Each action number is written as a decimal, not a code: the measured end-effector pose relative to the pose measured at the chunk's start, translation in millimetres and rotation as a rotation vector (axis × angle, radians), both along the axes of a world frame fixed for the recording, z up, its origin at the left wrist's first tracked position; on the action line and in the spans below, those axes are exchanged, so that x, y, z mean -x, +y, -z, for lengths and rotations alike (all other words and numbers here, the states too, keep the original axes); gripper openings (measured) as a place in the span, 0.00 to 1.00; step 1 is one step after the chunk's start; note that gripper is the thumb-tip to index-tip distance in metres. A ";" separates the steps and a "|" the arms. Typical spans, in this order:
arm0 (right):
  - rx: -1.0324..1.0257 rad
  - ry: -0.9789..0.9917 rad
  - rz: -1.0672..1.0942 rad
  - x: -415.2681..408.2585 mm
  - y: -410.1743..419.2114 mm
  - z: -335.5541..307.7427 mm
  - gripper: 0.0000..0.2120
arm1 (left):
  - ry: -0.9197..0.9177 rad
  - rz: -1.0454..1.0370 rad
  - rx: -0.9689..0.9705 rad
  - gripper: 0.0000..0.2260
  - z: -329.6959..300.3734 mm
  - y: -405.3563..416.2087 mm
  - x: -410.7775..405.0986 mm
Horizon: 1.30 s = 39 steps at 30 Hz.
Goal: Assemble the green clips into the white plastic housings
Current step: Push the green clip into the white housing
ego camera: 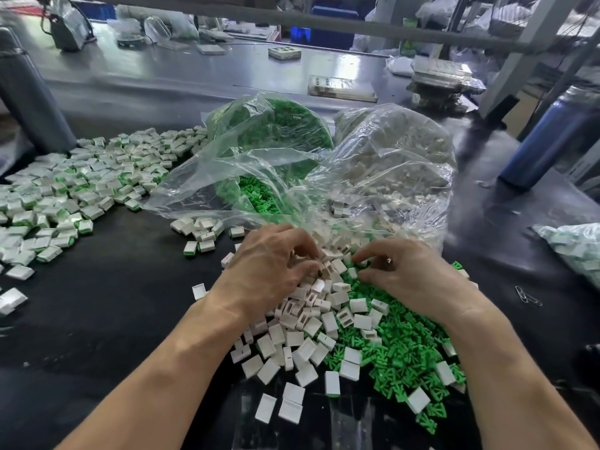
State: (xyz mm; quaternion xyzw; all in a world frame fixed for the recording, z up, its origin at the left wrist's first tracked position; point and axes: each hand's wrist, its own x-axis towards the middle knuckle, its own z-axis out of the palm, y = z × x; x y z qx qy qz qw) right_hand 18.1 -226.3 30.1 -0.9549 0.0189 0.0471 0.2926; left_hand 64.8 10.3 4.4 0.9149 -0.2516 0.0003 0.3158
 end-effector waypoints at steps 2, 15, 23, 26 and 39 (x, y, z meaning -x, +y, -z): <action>-0.015 -0.023 0.006 -0.8 0.9 3.3 0.07 | -0.037 -0.002 -0.026 0.07 0.3 0.8 0.3; -0.026 -0.210 0.044 -6.6 11.9 15.8 0.02 | -0.065 -0.025 0.071 0.04 -0.7 2.3 1.1; -0.437 -0.274 0.145 -4.2 19.6 12.1 0.04 | -0.020 -0.104 0.534 0.04 -3.9 -0.8 -0.4; -0.637 -0.252 0.122 -4.0 24.3 12.4 0.05 | 0.144 -0.088 0.783 0.05 -6.6 -4.6 -0.5; -0.855 -0.294 0.040 -2.7 34.5 12.9 0.07 | 0.274 0.001 0.902 0.13 0.2 -17.6 -2.8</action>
